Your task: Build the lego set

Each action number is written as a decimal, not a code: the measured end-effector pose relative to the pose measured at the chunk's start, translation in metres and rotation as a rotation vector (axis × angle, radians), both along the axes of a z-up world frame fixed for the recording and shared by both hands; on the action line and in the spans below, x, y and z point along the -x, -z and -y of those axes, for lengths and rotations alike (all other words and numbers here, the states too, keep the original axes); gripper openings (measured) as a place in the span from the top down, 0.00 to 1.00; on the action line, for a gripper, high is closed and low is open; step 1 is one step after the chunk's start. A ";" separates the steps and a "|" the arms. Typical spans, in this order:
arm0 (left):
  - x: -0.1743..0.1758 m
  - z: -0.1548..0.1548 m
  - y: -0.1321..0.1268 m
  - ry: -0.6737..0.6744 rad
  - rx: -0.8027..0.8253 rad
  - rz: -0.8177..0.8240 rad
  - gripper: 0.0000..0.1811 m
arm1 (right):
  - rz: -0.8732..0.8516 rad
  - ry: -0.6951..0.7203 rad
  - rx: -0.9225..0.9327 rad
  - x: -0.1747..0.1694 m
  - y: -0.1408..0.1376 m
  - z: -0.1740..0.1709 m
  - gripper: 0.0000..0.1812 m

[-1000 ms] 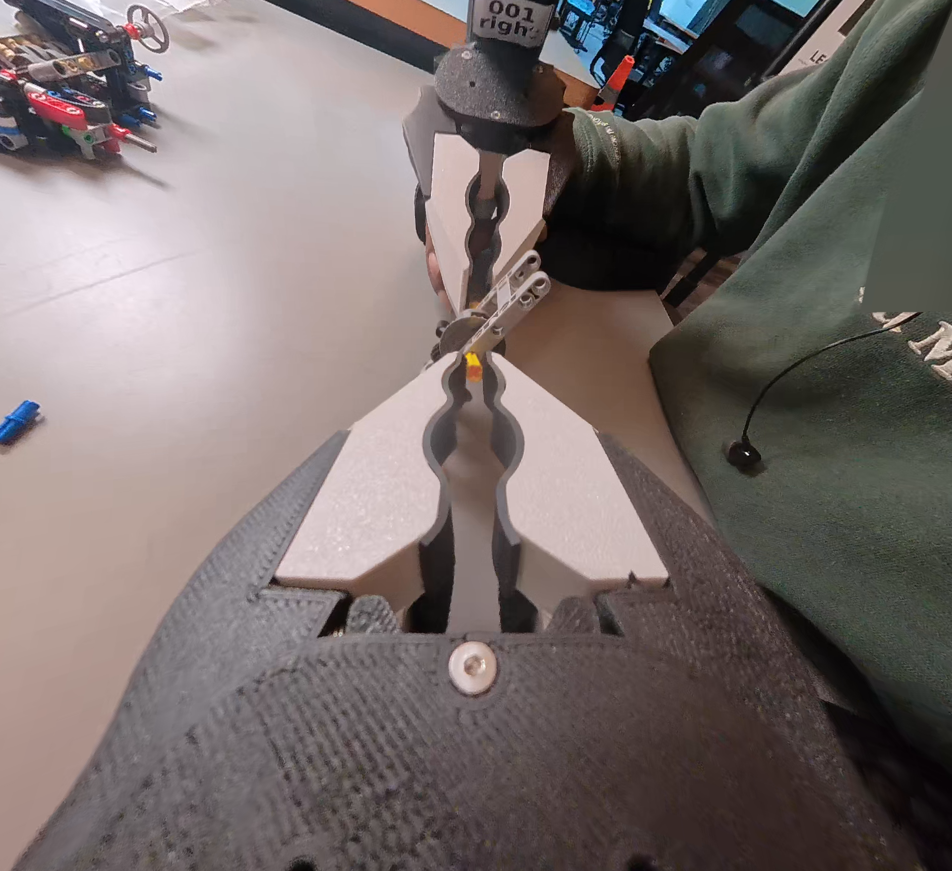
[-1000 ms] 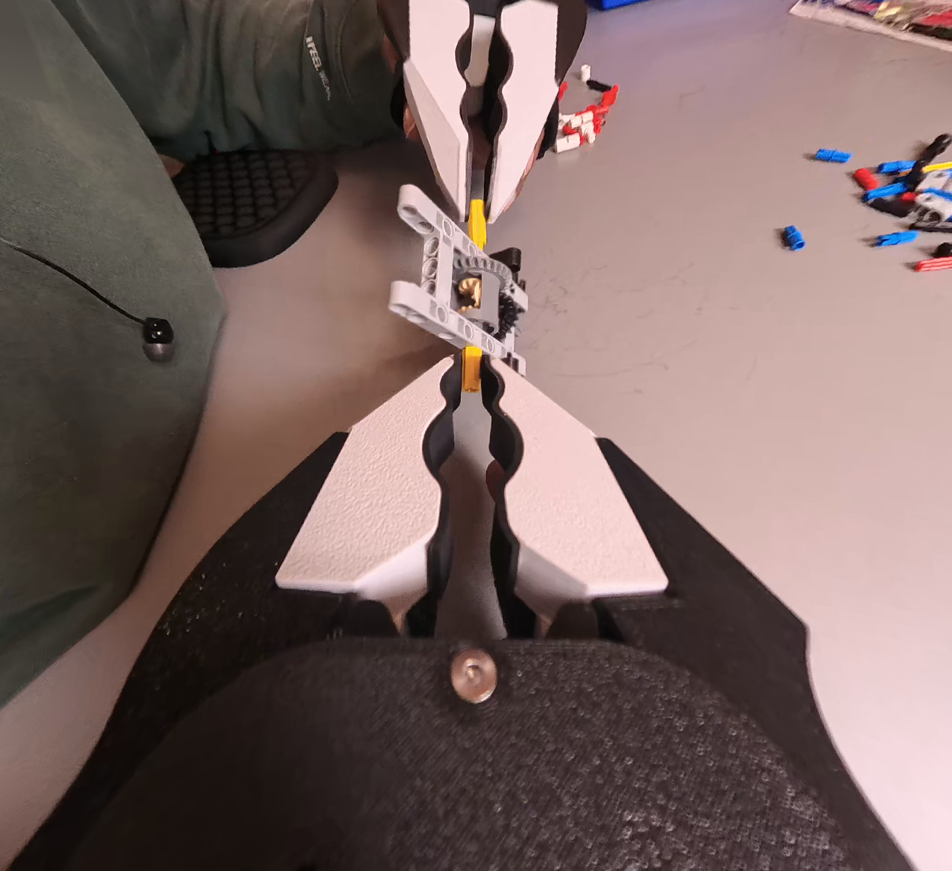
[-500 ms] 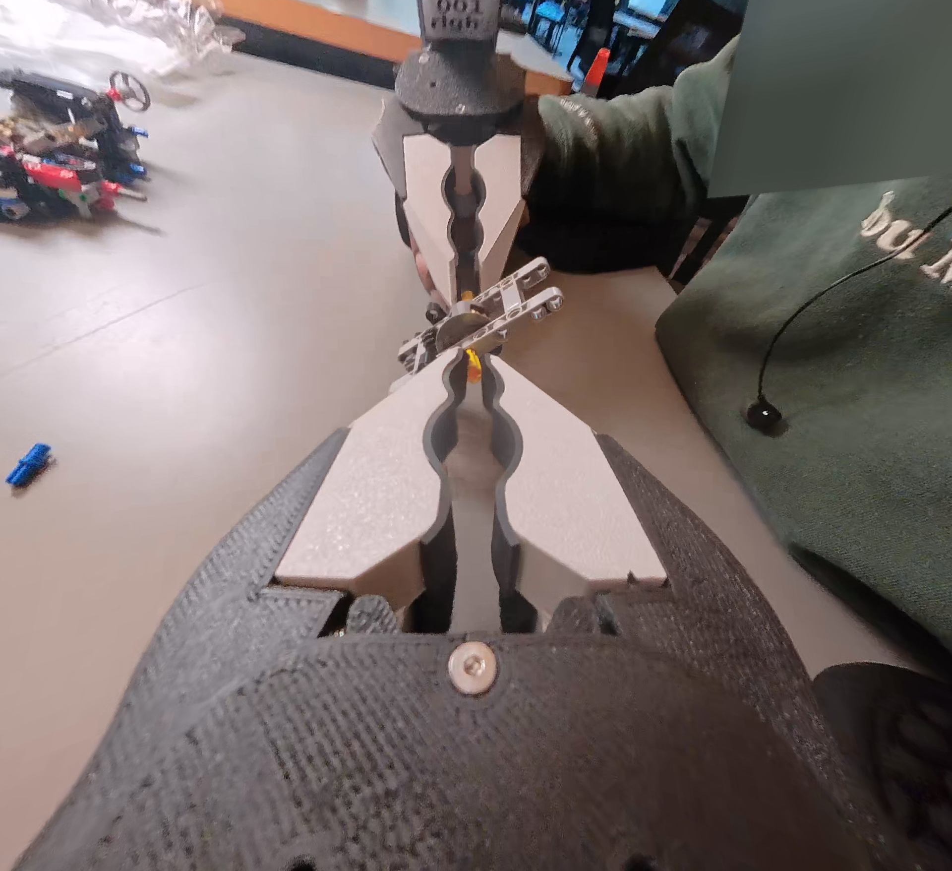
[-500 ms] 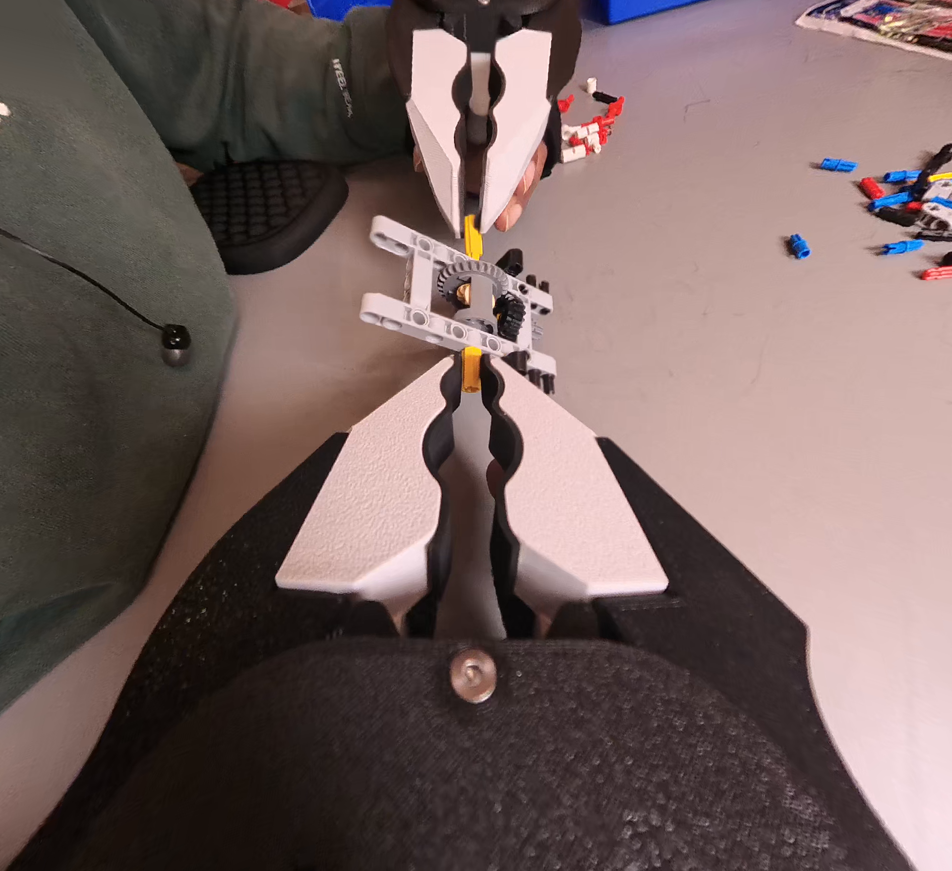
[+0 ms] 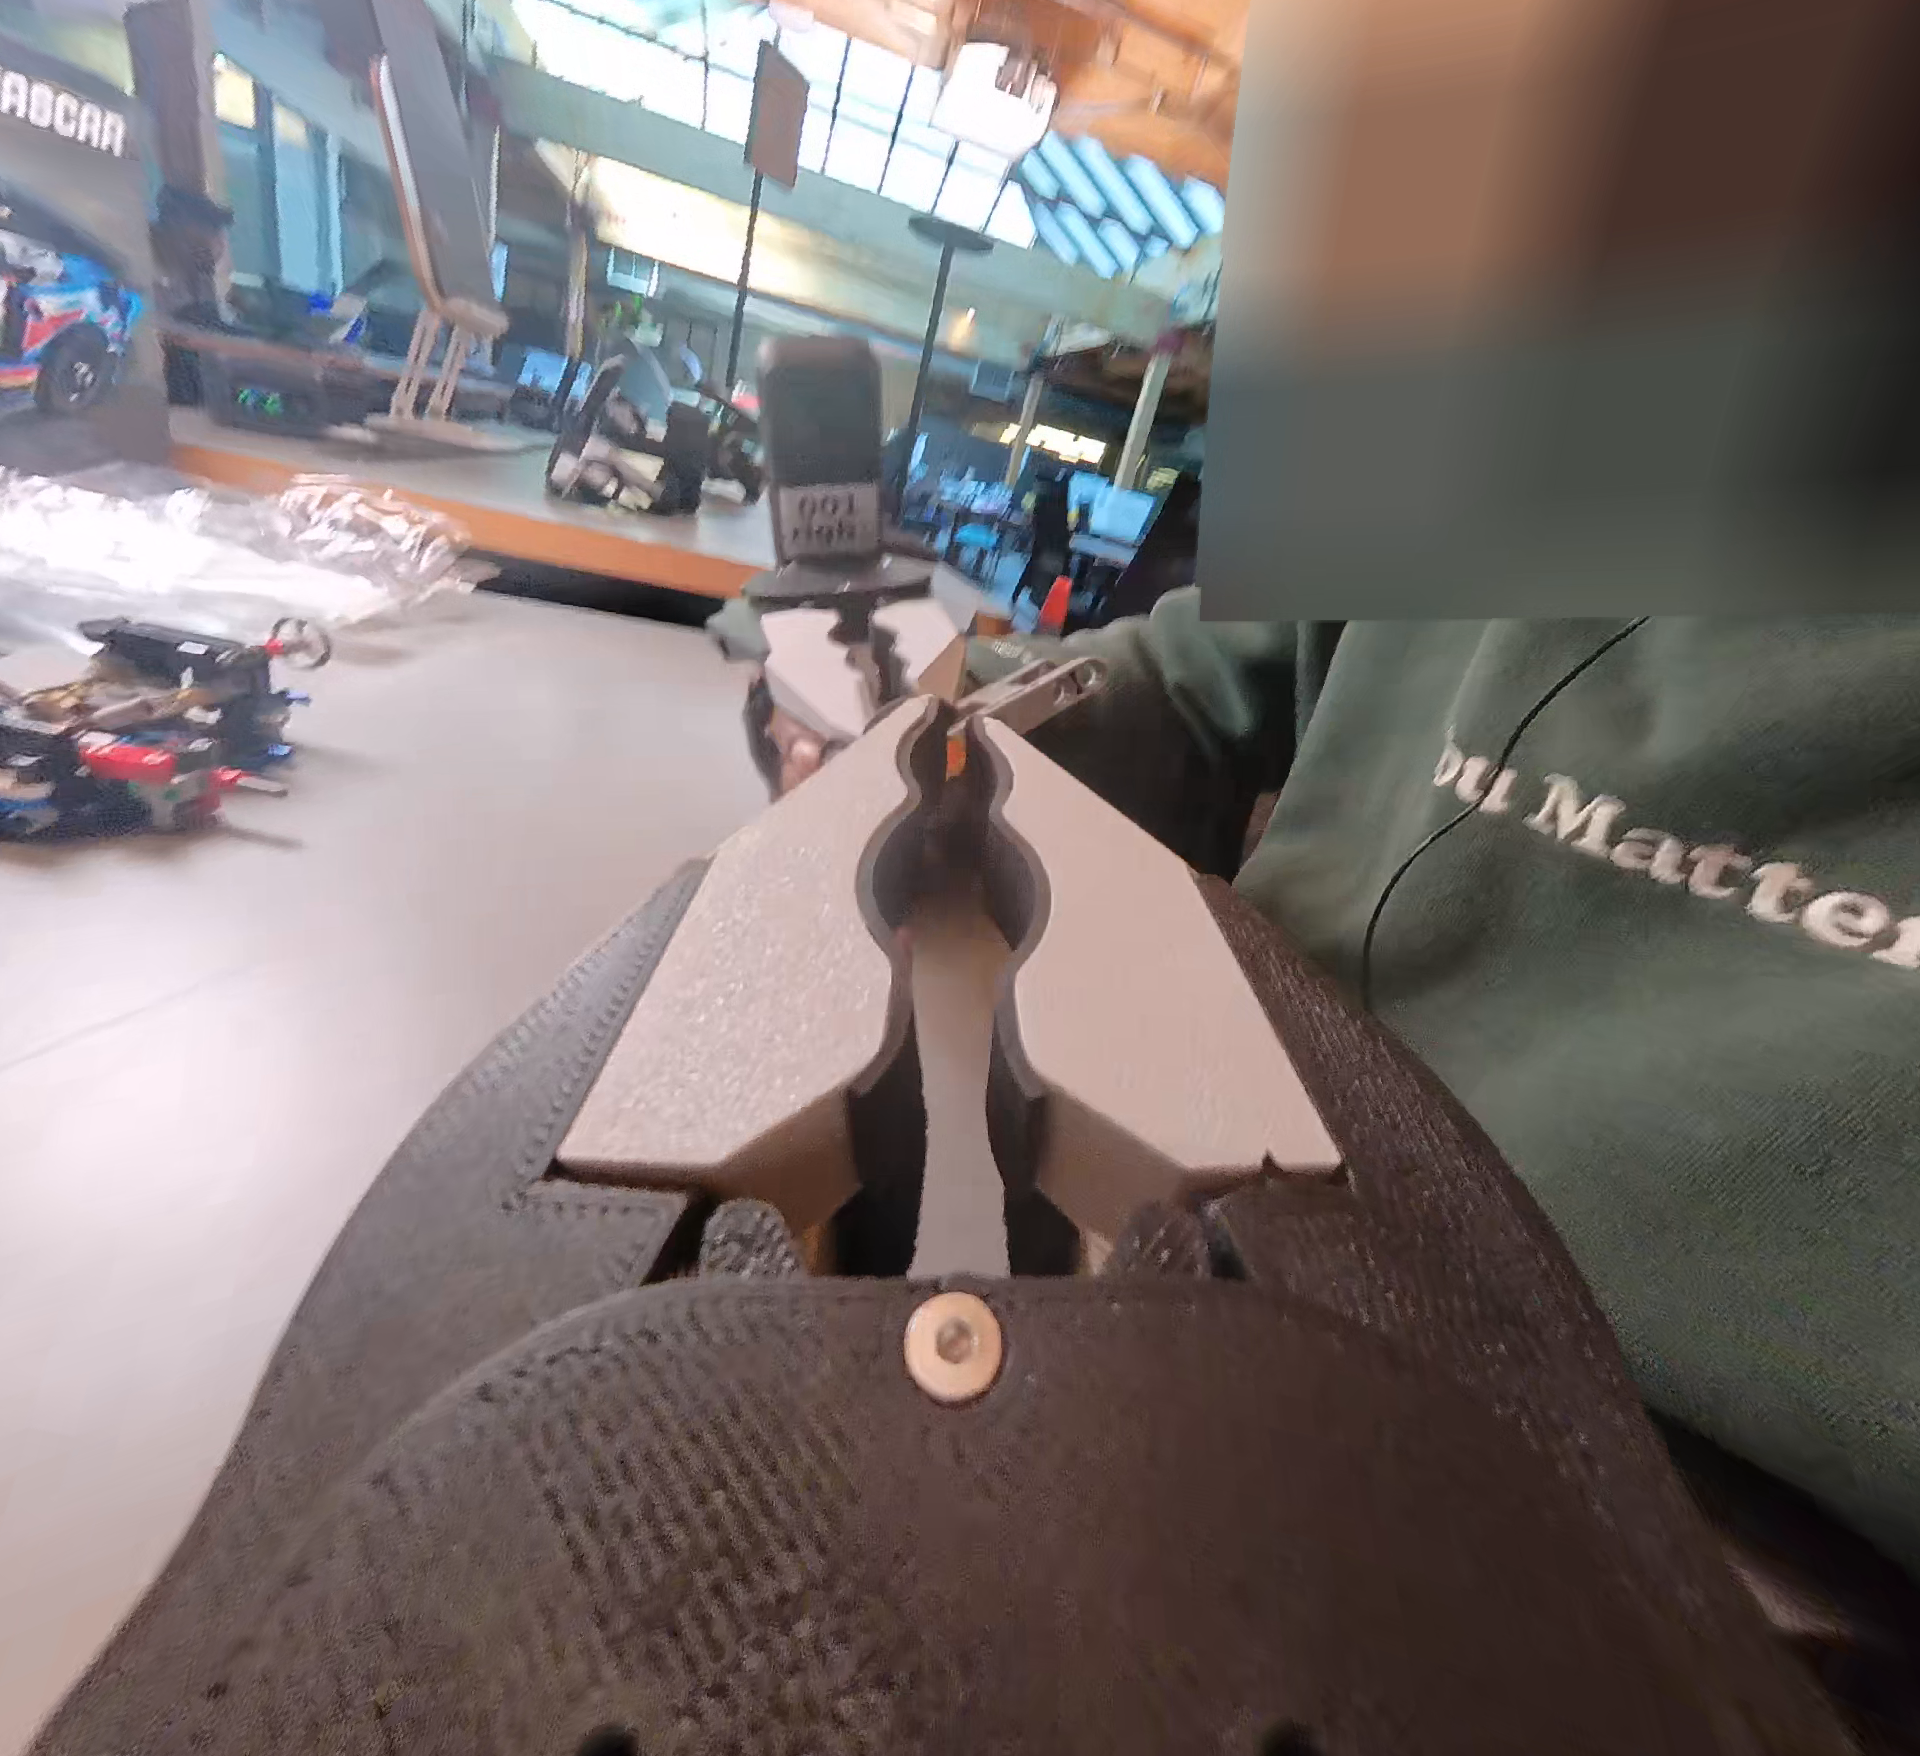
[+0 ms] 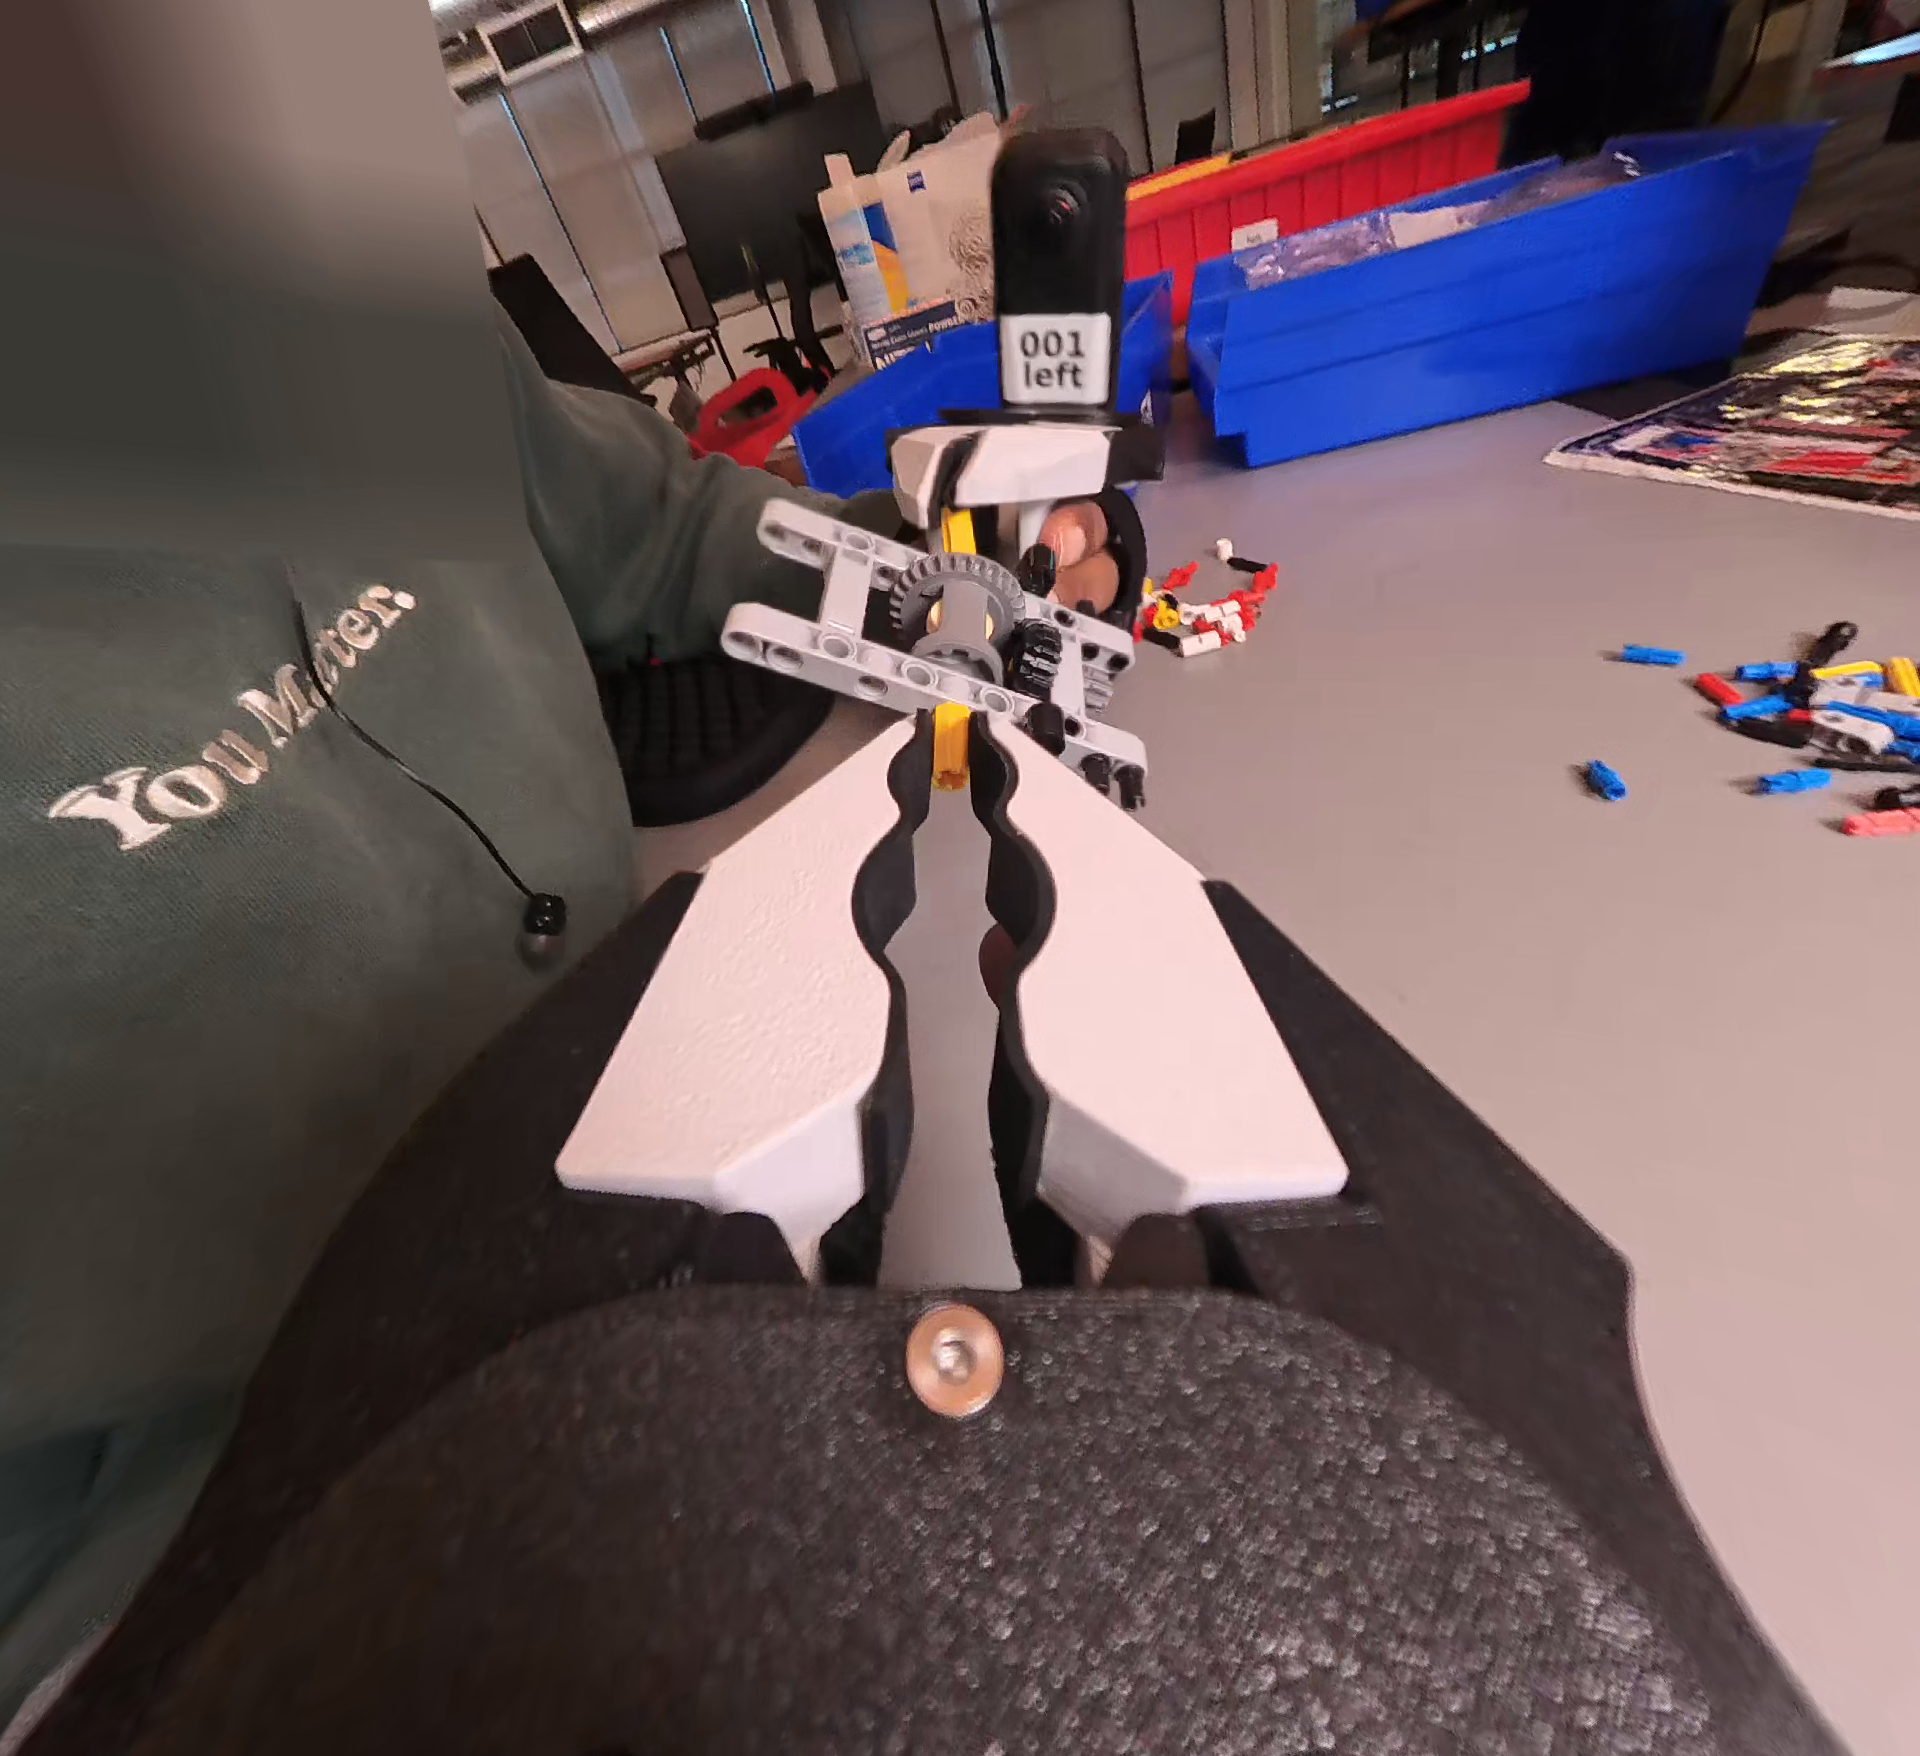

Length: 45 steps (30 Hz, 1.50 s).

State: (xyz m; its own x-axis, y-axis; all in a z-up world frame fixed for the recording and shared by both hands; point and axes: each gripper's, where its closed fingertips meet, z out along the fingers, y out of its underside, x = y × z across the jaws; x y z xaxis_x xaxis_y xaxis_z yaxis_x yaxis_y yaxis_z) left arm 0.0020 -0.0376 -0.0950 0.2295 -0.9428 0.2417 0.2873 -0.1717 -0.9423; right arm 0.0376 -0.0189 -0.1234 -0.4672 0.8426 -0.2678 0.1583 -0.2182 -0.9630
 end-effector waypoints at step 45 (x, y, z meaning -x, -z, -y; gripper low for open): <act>0.091 0.039 0.126 -0.296 0.246 -0.986 0.90 | 0.080 0.137 -0.041 0.002 0.011 -0.031 0.97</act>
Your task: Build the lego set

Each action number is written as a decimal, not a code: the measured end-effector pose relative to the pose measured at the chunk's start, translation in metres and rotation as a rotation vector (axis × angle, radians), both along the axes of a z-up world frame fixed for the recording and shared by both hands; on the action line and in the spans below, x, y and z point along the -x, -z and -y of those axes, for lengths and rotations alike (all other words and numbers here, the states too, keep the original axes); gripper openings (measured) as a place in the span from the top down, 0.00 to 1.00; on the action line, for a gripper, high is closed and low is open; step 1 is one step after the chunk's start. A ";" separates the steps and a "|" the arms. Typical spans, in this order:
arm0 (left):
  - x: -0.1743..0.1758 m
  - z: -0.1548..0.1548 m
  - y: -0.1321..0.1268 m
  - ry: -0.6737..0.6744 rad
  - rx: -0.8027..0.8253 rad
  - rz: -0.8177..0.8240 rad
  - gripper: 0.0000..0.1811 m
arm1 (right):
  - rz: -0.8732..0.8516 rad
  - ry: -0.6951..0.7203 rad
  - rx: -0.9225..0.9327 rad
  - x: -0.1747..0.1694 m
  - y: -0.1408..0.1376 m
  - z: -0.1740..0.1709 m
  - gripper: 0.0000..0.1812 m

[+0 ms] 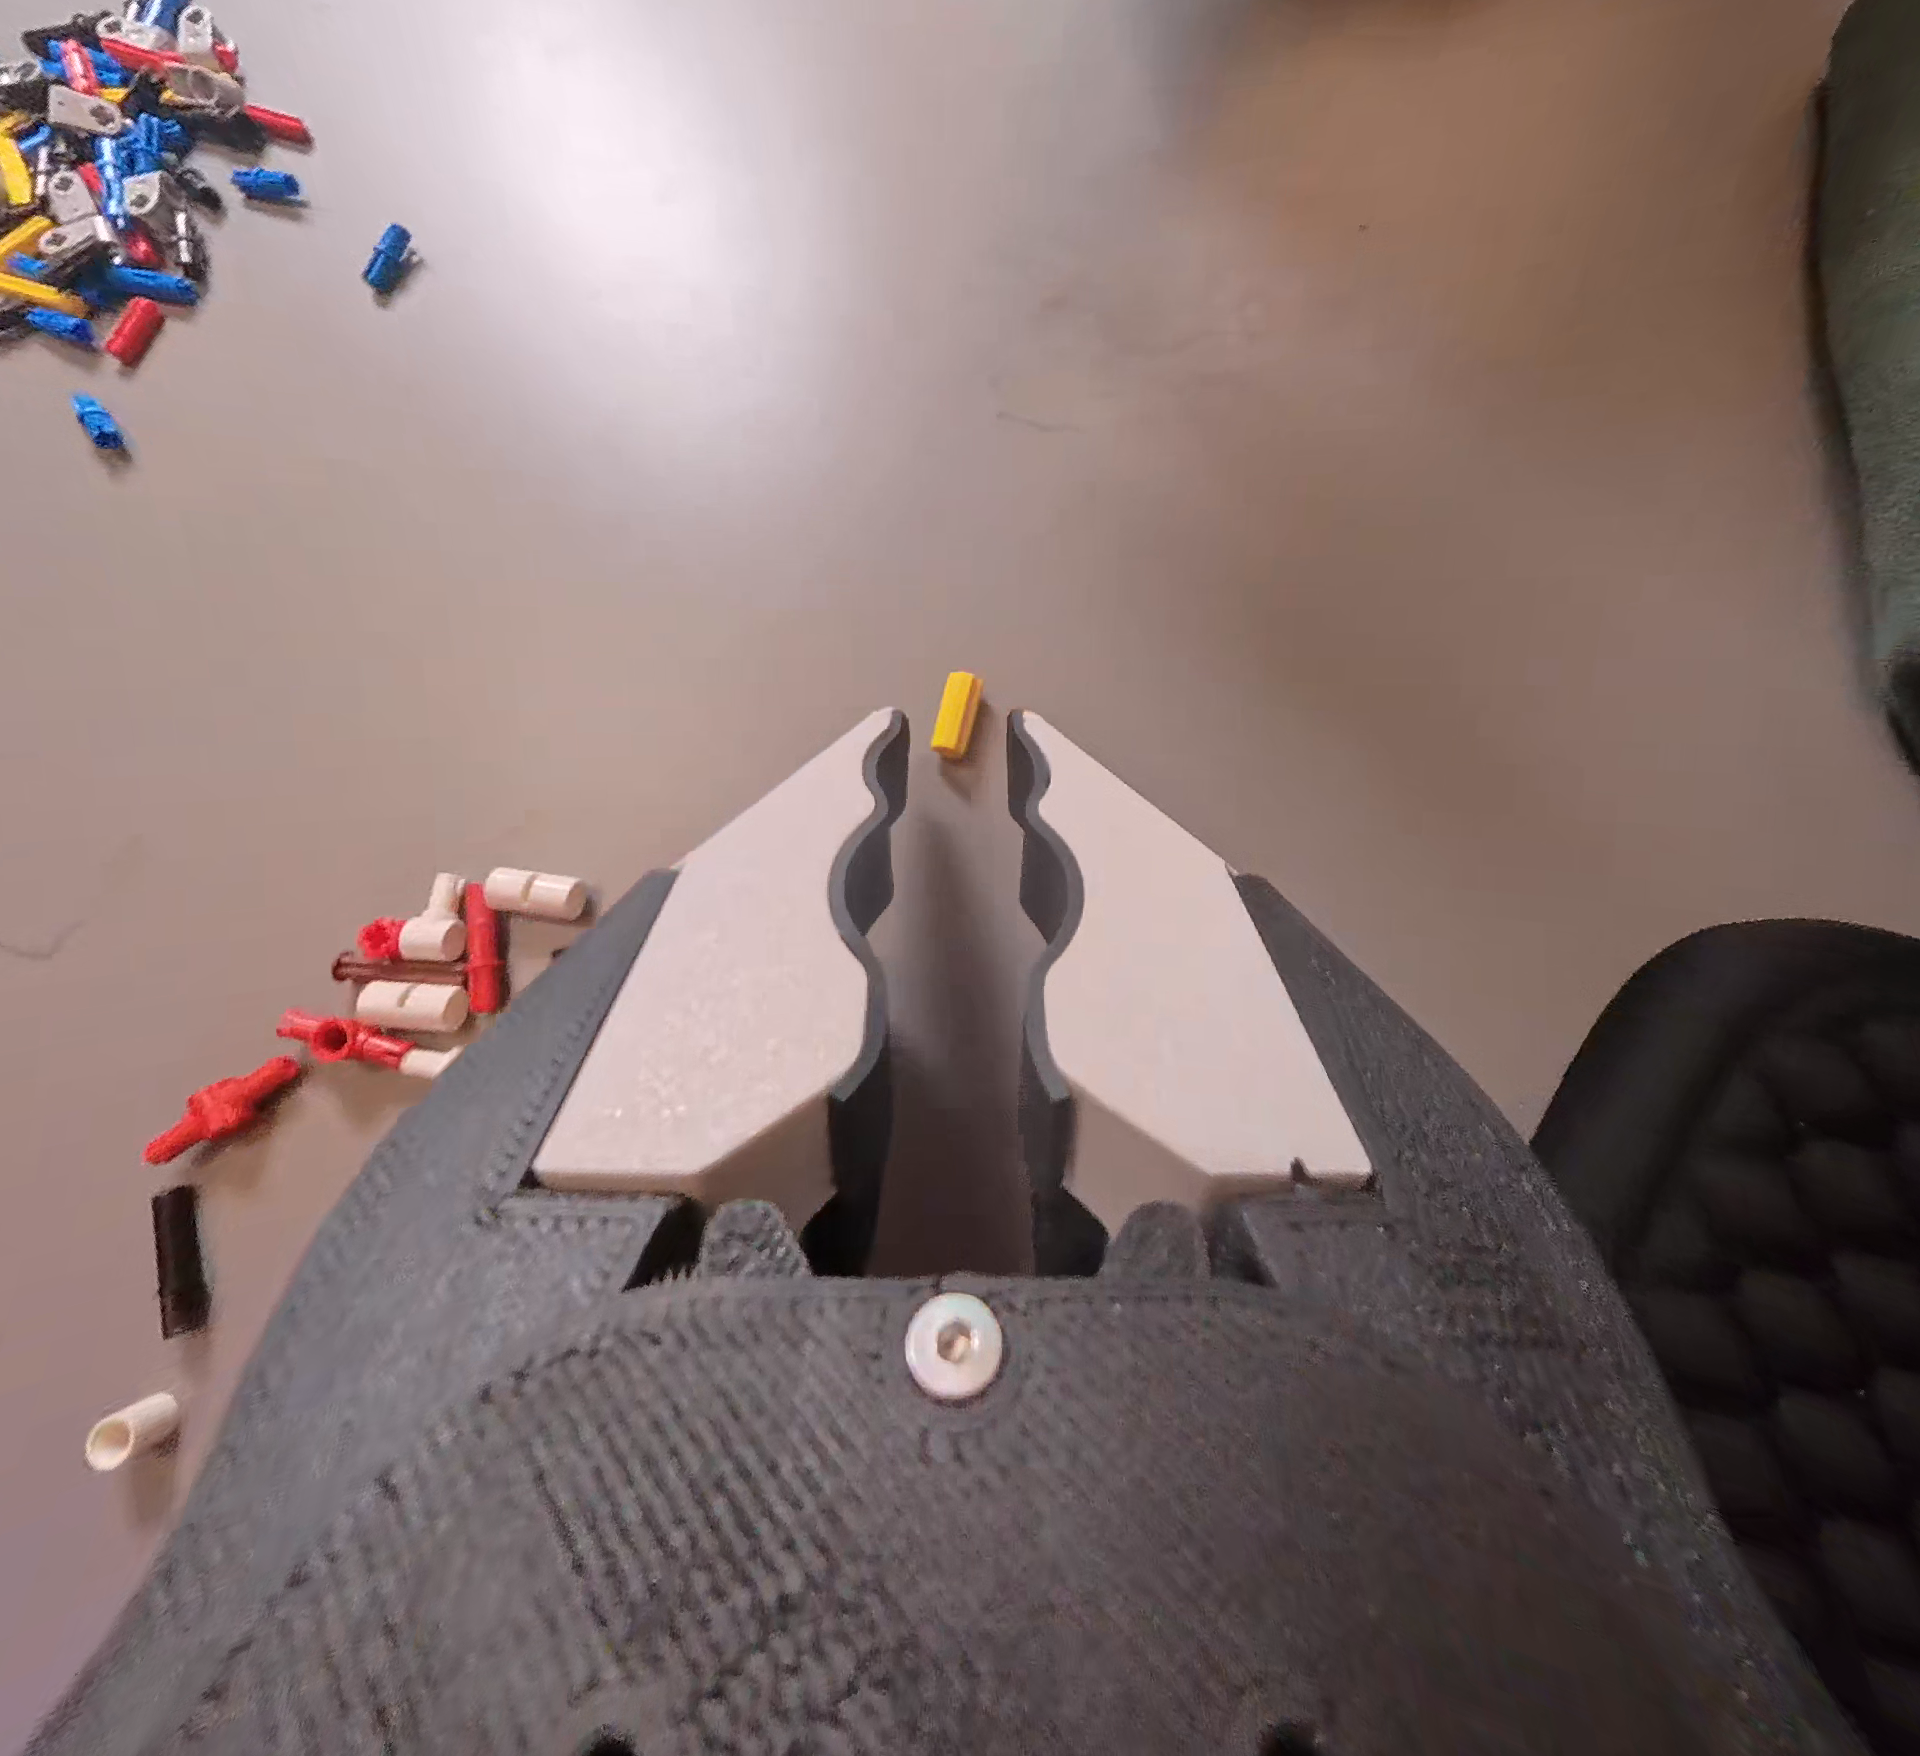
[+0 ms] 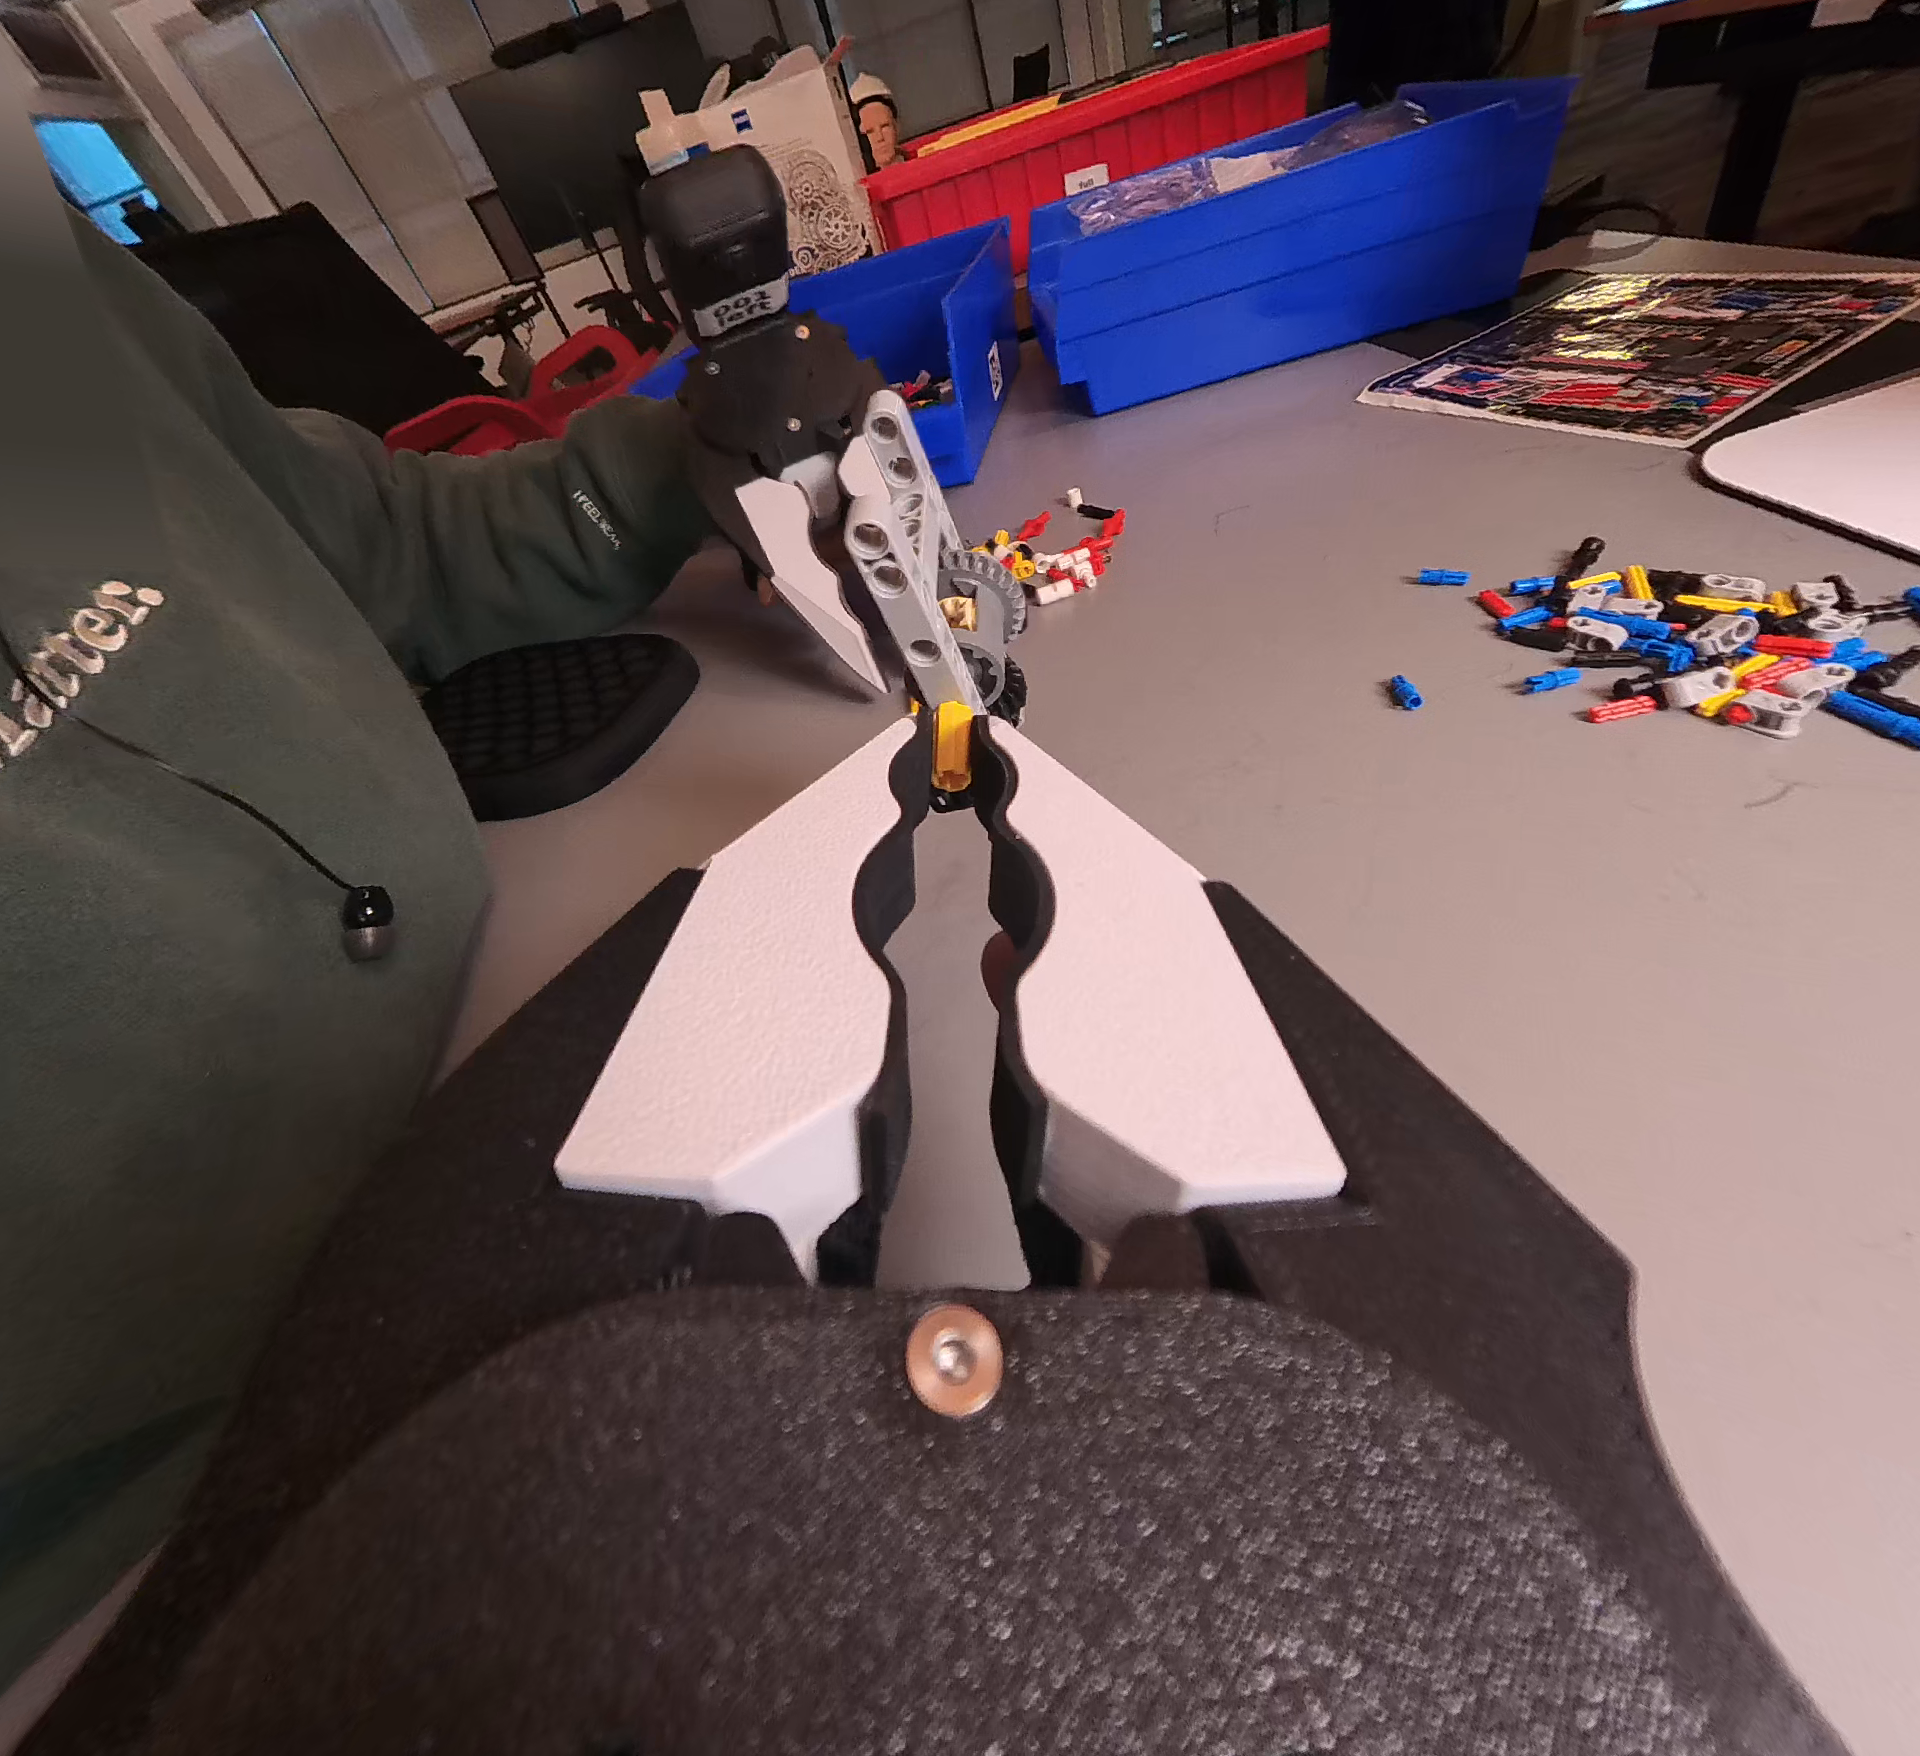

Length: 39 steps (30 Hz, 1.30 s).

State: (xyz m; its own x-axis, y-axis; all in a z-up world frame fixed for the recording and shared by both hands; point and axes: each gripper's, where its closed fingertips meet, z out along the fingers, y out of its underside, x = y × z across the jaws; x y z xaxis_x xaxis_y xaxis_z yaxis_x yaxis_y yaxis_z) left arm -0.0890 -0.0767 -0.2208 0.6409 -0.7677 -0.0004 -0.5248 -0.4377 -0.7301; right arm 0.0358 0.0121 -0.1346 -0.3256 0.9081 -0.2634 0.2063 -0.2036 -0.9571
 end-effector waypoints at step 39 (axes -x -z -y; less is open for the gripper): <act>-0.107 -0.008 -0.053 0.190 0.026 0.382 0.97 | 0.205 -0.279 -0.174 -0.023 0.028 0.051 0.97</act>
